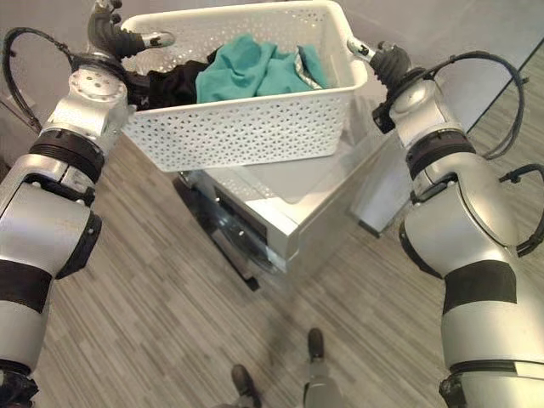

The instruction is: Grab the laundry basket,head to the washer,open it,put in the laundry and shut it.

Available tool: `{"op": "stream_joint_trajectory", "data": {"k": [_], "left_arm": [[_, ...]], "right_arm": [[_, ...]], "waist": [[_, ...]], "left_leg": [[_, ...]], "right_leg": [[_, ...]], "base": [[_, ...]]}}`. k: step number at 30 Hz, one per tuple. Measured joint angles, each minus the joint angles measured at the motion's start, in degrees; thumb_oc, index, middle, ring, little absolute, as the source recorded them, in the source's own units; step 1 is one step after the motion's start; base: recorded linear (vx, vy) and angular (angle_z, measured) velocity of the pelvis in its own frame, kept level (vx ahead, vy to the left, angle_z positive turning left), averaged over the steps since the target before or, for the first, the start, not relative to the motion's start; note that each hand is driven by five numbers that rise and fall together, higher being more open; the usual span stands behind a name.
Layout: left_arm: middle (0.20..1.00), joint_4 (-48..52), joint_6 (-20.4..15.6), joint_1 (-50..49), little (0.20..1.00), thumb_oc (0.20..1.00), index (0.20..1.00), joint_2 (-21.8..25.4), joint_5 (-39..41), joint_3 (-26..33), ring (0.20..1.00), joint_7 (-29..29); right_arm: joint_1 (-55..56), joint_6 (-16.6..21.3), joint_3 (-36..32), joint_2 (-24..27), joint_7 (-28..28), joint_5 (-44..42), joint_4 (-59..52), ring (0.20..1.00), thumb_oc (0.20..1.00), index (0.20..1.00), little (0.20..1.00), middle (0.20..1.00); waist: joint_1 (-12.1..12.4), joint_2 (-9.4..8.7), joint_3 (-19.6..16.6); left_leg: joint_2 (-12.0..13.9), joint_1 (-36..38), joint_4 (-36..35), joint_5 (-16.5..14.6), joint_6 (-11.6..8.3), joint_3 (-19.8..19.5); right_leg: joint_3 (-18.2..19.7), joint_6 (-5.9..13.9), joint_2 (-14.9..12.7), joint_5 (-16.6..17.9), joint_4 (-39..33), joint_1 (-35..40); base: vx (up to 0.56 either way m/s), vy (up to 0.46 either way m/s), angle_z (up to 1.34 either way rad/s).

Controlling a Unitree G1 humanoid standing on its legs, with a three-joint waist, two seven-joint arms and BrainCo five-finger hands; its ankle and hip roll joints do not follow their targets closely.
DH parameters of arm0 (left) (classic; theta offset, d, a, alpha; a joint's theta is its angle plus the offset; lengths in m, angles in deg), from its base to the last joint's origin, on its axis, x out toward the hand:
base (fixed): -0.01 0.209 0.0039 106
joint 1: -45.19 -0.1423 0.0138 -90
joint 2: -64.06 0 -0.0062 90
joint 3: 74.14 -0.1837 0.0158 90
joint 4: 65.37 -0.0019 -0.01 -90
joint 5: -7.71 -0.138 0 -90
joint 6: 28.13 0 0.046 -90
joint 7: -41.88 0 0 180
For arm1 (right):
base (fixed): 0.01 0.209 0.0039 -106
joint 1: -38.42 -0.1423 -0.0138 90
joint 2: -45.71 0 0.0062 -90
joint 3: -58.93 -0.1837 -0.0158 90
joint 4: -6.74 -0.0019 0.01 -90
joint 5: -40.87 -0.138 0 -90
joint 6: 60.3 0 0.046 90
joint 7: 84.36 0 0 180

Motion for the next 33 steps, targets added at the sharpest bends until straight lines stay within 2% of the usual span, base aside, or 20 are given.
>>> {"op": "stream_joint_trajectory", "data": {"k": [6, 12, 16, 18, 23, 28, 33], "left_arm": [[1.000, 0.67, -1.06, -3.06, 1.000, 1.000, 1.000, -0.20, -2.11, 2.44, 1.000, -0.45], [1.000, 0.50, -2.19, -3.21, 1.000, 1.000, 1.000, 0.20, -9.17, 0.91, 1.000, -4.71], [1.000, 0.65, -2.96, -3.23, 1.000, 1.000, 1.000, 0.60, -13.32, 0.75, 1.000, -7.37], [1.000, 1.26, -4.49, -3.64, 1.000, 1.000, 1.000, 0.62, -13.19, 2.78, 1.000, -9.11], [1.000, 1.45, -7.04, -4.69, 1.000, 1.000, 1.000, 0.26, -6.67, 6.88, 1.000, -9.28], [1.000, 1.98, -7.22, -4.73, 1.000, 1.000, 1.000, 0.32, -3.52, 7.62, 1.000, -9.31], [1.000, 3.05, -9.16, -5.44, 1.000, 1.000, 1.000, 0.31, 0.57, 7.77, 1.000, -8.98]], "right_arm": [[1.57, 0.39, 1.24, 4.01, -0.03, 5.38, -0.31, 1.000, 1.000, 1.000, 1.000, 1.000], [2.35, 3.41, 2.72, 6.03, 2.24, 11.00, -2.12, 1.000, 1.000, 1.000, 1.000, 1.000], [3.17, 5.26, 2.51, 8.15, 4.77, 11.47, -5.02, 1.000, 1.000, 1.000, 1.000, 1.000], [3.59, 7.20, 2.32, 10.04, 6.21, 11.48, -6.80, 1.000, 1.000, 1.000, 1.000, 1.000], [3.59, 7.54, 2.03, 10.56, 7.15, 11.97, -6.49, 1.000, 1.000, 1.000, 1.000, 1.000], [3.61, 8.56, 1.40, 11.24, 7.17, 11.97, -6.52, 1.000, 1.000, 1.000, 1.000, 1.000], [4.01, 8.84, -0.35, 12.36, 7.30, 11.86, -6.41, 1.000, 1.000, 1.000, 1.000, 1.000]], "waist": [[-0.35, 0.02, 0.07], [-0.25, 0.83, 0.94], [-0.10, 1.45, 1.35], [-0.09, 1.54, 1.58], [-0.32, 1.36, 3.05], [-0.30, 1.37, 3.04], [-0.28, 1.40, 3.16]], "left_leg": [[0.03, 1.69, -0.06, -0.01, -0.01, 0.34], [0.03, 1.92, -0.06, 0.06, -0.10, 0.43], [0.11, 2.01, -0.06, 0.07, -0.11, 0.48], [0.15, 2.15, -0.06, 0.07, -0.11, 0.50], [0.45, 3.86, -0.11, 0.01, -0.17, 0.56], [0.69, 4.12, -0.11, 0.03, -0.17, 0.55], [0.87, 6.79, -0.19, 0.00, -0.21, 0.26]], "right_leg": [[0.22, 0.03, 0.05, -0.12, -0.02, 1.36], [0.29, 0.07, 0.05, -0.15, -0.02, 1.55], [0.31, 0.01, 0.17, -0.10, -0.02, 1.61], [0.34, -0.01, 0.25, -0.08, -0.02, 1.74], [0.35, -0.04, 0.50, -0.55, -0.03, 3.40], [0.28, -0.30, 0.75, -0.41, -0.01, 3.72], [0.00, -0.36, 0.91, -0.80, -0.03, 6.48]], "base": [[-0.01, -0.005, -0.02], [0.00, 0.000, 0.00], [0.00, 0.000, 0.00], [0.00, 0.000, 0.00], [0.00, -0.007, -0.01], [0.02, -0.023, 0.00], [0.03, -0.020, 0.01]]}}
